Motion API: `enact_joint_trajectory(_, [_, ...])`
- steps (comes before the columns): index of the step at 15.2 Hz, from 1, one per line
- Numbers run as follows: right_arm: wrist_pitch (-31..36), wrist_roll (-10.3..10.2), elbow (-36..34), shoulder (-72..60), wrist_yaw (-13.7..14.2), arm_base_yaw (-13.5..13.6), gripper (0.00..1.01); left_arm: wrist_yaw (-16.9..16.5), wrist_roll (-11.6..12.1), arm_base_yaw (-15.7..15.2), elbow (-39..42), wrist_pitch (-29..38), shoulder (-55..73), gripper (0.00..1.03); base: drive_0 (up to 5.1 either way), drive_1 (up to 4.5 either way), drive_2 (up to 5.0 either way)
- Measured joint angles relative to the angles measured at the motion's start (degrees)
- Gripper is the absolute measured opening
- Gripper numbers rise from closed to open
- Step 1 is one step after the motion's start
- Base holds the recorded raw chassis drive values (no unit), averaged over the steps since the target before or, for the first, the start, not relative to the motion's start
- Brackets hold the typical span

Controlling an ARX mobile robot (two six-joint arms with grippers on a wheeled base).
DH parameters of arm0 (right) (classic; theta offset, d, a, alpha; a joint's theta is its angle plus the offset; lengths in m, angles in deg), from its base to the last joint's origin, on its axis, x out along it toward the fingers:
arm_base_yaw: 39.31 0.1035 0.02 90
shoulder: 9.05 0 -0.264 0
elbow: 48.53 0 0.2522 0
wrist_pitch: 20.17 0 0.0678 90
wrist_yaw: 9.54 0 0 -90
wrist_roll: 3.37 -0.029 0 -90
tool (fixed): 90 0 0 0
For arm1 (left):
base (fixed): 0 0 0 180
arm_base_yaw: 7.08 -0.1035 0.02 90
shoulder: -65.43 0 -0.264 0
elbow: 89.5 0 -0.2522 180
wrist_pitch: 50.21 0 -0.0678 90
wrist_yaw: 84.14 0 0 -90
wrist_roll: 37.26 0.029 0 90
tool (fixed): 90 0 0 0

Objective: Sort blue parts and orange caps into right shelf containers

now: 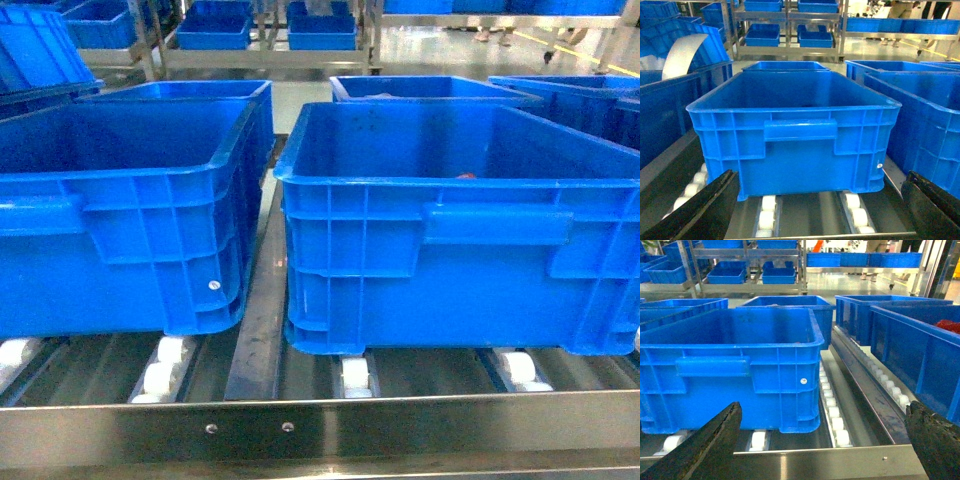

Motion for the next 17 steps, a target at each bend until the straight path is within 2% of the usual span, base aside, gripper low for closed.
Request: enact_joint_trajectory(17, [0.0,0.0,0.0,0.0,0.0,0.0,0.98,0.0,0.0,0.0,0.0,0.0,0.0,0.98,0.0,0.0,0.0])
